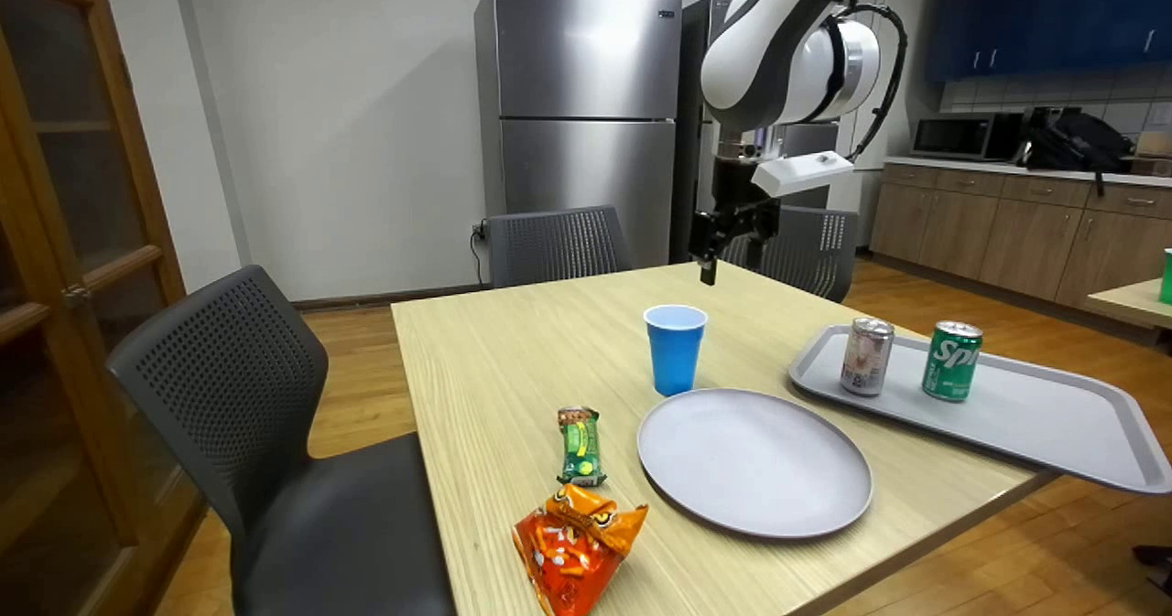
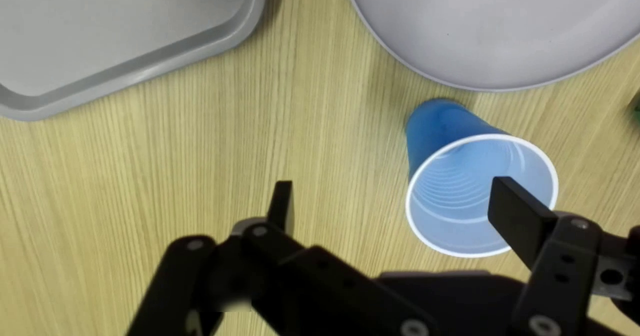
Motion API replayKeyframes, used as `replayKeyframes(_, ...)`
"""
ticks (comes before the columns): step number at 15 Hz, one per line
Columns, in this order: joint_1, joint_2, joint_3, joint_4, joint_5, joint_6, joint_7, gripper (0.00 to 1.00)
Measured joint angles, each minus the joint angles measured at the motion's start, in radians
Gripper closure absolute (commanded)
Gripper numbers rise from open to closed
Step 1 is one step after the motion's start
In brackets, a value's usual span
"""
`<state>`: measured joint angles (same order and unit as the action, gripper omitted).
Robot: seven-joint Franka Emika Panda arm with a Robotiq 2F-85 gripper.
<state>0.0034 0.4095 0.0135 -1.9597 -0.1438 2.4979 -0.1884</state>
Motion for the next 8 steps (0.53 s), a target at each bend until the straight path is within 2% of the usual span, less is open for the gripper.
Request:
replayKeyframes(4,-0.031,-0.025,-0.003,-0.032,0.005,0.000,-0.002,0.00)
replayKeyframes(8,-0.032,-0.030,-0.003,-0.039,0.006,0.001,-0.002,0.00)
